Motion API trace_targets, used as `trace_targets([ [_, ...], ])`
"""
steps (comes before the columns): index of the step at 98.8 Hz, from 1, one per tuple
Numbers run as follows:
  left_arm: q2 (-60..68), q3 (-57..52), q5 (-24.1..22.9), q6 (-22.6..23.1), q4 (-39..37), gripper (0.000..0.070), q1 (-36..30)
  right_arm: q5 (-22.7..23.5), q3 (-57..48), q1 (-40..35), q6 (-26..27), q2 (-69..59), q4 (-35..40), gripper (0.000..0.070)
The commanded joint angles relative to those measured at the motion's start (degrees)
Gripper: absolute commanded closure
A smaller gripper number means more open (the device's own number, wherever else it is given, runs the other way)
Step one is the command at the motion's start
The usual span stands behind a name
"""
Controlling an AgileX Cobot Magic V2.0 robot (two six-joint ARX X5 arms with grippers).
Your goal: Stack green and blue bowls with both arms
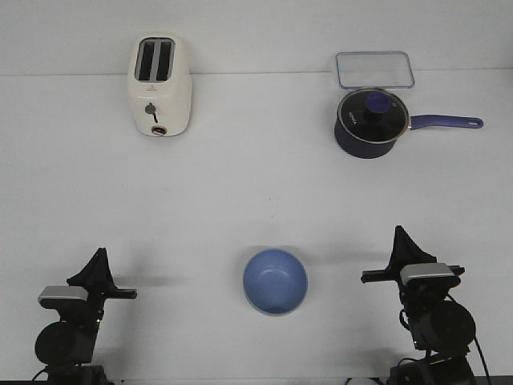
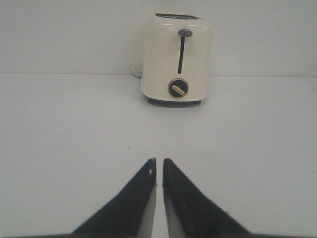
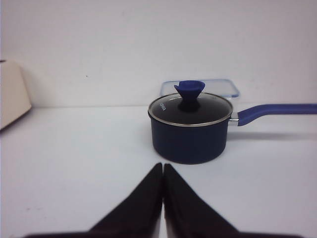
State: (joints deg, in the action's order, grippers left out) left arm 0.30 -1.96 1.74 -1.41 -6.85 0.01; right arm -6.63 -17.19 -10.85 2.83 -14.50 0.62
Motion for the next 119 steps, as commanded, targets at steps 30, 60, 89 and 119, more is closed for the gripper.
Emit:
trace_targets([
  [30,-0.11,1.16,0.2,0.33,-0.74,0.0685,0.09,10.71,11.91,10.84,-17.46,13.88,1.01,0.07],
  [60,-0.11,1.16,0.2,0.33,-0.72,0.0685,0.09,8.7,16.46,11.15,-18.1,14.43,0.0,0.07],
  [89,-0.11,1.16,0.2,0.33,-0.68,0.0685,0.09,8.52,16.46,11.15,-17.46,14.43,-0.7,0.07],
  [119,-0.11,1.16,0.2,0.33,-0.68,0.0685,0.09,8.52,16.46,11.15,-17.46,14.43,-0.68,0.07],
])
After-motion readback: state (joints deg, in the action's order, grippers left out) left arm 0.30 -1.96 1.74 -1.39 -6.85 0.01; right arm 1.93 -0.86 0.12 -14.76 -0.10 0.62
